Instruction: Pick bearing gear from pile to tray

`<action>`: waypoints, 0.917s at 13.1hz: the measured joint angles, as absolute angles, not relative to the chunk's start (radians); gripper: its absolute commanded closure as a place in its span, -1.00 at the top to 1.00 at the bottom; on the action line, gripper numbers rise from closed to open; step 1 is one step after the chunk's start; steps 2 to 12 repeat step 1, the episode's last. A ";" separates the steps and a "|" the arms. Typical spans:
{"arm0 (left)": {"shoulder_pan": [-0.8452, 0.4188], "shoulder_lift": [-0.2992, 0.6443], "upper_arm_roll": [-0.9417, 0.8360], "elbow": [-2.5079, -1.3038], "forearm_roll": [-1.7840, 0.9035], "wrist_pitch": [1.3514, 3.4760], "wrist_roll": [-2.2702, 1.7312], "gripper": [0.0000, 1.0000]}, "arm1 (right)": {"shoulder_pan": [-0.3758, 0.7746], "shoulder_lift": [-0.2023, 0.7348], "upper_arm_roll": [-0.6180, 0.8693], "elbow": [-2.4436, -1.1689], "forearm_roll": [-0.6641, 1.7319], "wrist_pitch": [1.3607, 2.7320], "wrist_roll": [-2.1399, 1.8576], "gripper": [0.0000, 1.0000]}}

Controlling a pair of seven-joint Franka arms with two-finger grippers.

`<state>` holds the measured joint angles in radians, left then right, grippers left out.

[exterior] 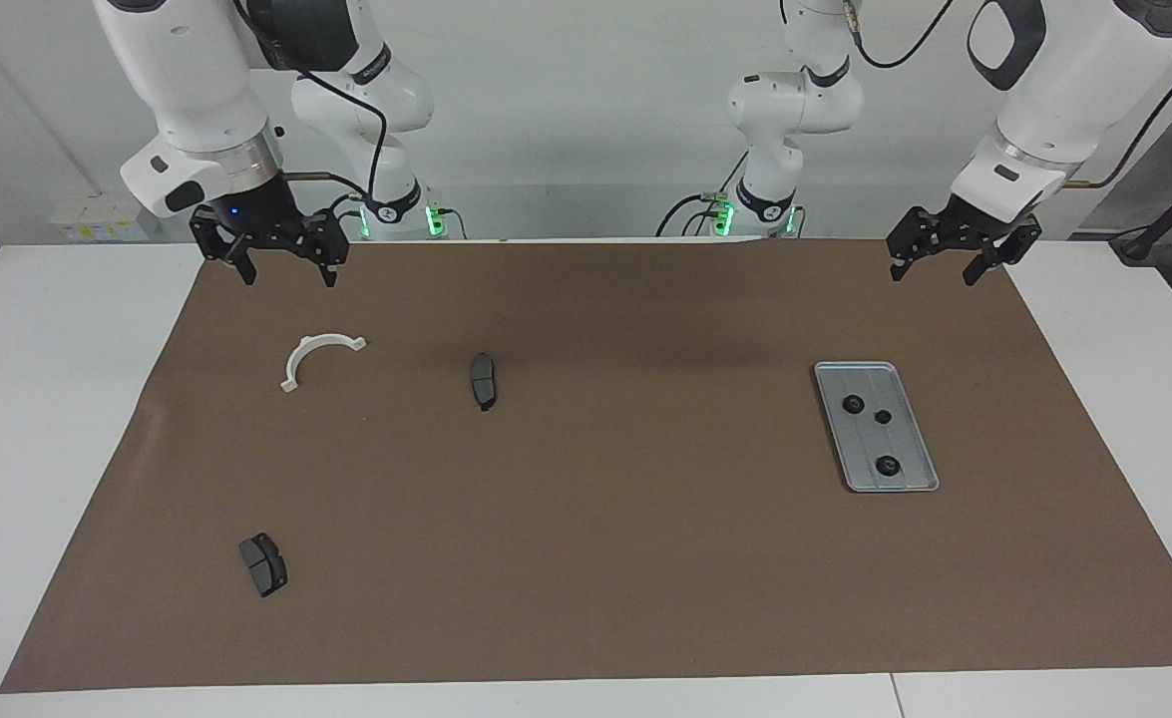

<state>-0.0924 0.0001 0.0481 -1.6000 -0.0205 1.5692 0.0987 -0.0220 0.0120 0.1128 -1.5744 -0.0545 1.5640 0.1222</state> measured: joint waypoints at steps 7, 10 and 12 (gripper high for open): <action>-0.092 0.000 0.048 -1.600 -0.020 1.569 0.099 1.00 | -0.022 0.012 0.113 -1.574 -0.054 1.564 0.122 1.00; -0.092 0.000 0.048 -1.600 -0.020 1.569 0.099 1.00 | -0.022 0.012 0.113 -1.574 -0.054 1.564 0.122 1.00; -0.092 0.000 0.048 -1.600 -0.020 1.569 0.099 1.00 | -0.022 0.012 0.113 -1.574 -0.054 1.564 0.122 1.00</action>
